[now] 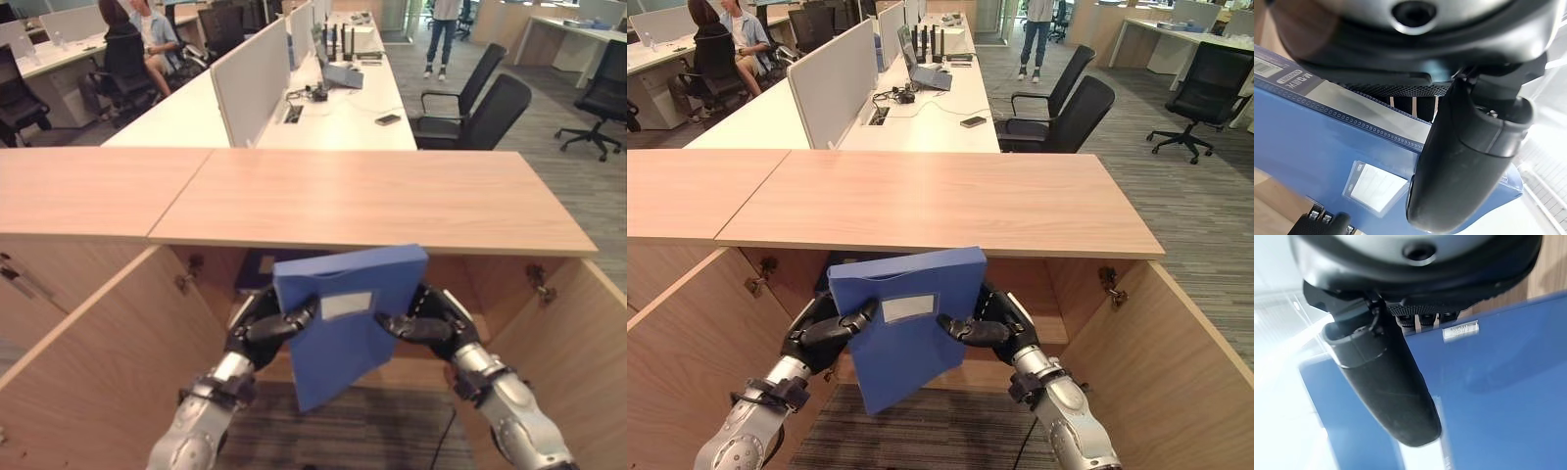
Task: Put the empty folder in the office cabinet
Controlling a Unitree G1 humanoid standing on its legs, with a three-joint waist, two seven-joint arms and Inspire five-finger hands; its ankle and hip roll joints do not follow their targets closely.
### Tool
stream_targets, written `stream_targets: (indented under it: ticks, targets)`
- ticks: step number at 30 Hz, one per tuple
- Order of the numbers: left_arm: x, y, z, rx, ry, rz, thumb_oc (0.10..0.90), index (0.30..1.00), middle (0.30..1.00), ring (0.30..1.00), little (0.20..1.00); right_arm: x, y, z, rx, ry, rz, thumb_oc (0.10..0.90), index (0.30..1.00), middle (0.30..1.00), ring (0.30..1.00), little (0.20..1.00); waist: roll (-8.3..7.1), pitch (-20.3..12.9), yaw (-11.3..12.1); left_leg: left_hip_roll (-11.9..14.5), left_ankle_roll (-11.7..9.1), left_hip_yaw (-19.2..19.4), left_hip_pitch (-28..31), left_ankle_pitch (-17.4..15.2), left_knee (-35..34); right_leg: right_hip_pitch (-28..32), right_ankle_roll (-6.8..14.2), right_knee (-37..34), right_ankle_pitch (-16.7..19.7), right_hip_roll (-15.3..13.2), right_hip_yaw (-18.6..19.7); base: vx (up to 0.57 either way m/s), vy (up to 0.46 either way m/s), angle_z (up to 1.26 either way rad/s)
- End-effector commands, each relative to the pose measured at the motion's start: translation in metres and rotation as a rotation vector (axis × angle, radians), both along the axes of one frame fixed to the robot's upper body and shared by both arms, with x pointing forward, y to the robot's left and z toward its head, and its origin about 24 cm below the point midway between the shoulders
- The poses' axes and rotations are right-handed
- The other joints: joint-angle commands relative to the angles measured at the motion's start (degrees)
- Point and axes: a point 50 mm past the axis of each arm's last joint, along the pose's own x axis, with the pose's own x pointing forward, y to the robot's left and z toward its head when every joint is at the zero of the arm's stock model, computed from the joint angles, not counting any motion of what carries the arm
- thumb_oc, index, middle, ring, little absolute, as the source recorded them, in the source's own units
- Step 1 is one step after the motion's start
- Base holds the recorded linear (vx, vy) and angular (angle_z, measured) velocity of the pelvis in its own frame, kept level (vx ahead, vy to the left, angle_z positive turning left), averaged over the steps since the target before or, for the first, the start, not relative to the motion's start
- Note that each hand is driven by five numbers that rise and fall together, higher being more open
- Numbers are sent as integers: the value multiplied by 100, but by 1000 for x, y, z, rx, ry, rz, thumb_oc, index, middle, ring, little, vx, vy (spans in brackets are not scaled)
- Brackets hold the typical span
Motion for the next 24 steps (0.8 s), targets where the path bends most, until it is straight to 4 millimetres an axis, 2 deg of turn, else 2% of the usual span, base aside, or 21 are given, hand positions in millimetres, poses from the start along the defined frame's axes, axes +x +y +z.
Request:
stream_targets:
  ticks: [1, 8, 14, 18, 19, 21, 22, 24]
  targets:
    - [32, -18, 51, -87, -263, -172, 400, 300, 300, 300, 300, 29, 16, 51, 5, -251, 124, 800, 900, 900, 900, 900, -146, -374, 54, 204, -235, 61, 84, -506, -23, -271, 179, -5, 177, -77, -497, 0, 0, 0]
    - [33, -41, 53, -106, -230, -381, 400, 300, 300, 300, 300, 42, 22, 65, -33, -300, 170, 800, 900, 900, 900, 900, -122, -404, 26, 201, -234, 46, 76, -505, -23, -284, 185, -5, 182, -73, -484, 0, 0, 0]
    - [21, -54, 61, -97, -238, -559, 400, 300, 300, 300, 300, 48, 15, 71, -65, -323, 151, 800, 900, 900, 900, 900, -130, -430, 36, 192, -234, 49, 72, -511, -23, -289, 211, -5, 190, -81, -505, 0, 0, 0]
    - [15, -67, 64, -118, -231, -666, 400, 300, 300, 300, 300, 53, 21, 70, -71, -305, 200, 800, 900, 900, 900, 900, -147, -442, 46, 187, -231, 41, 66, -508, -23, -296, 219, -5, 201, -81, -505, 0, 0, 0]
    - [14, -73, 66, -122, -233, -707, 400, 300, 300, 300, 300, 54, 28, 69, -61, -297, 242, 400, 300, 300, 300, 300, -151, -440, 50, 186, -232, 43, 64, -504, -23, -297, 219, -5, 207, -81, -500, 0, 0, 0]
    - [13, -83, 70, -140, -244, -767, 400, 300, 300, 300, 300, 55, 43, 65, 6, -261, 313, 400, 300, 300, 300, 300, -163, -448, 54, 189, -235, 42, 65, -497, -23, -300, 214, -5, 219, -81, -500, 0, 0, 0]
    - [13, -83, 70, -140, -245, -768, 400, 300, 300, 300, 300, 55, 43, 65, 6, -261, 313, 400, 300, 300, 300, 300, -163, -445, 54, 188, -235, 42, 66, -497, -23, -299, 214, -5, 218, -82, -501, 0, 0, 0]
    - [14, -94, 72, -165, -255, -803, 400, 300, 300, 300, 300, 49, 64, 56, 90, -213, 407, 400, 300, 300, 300, 300, -169, -443, 54, 185, -239, 49, 60, -489, -23, -300, 211, -5, 229, -80, -498, 0, 0, 0]
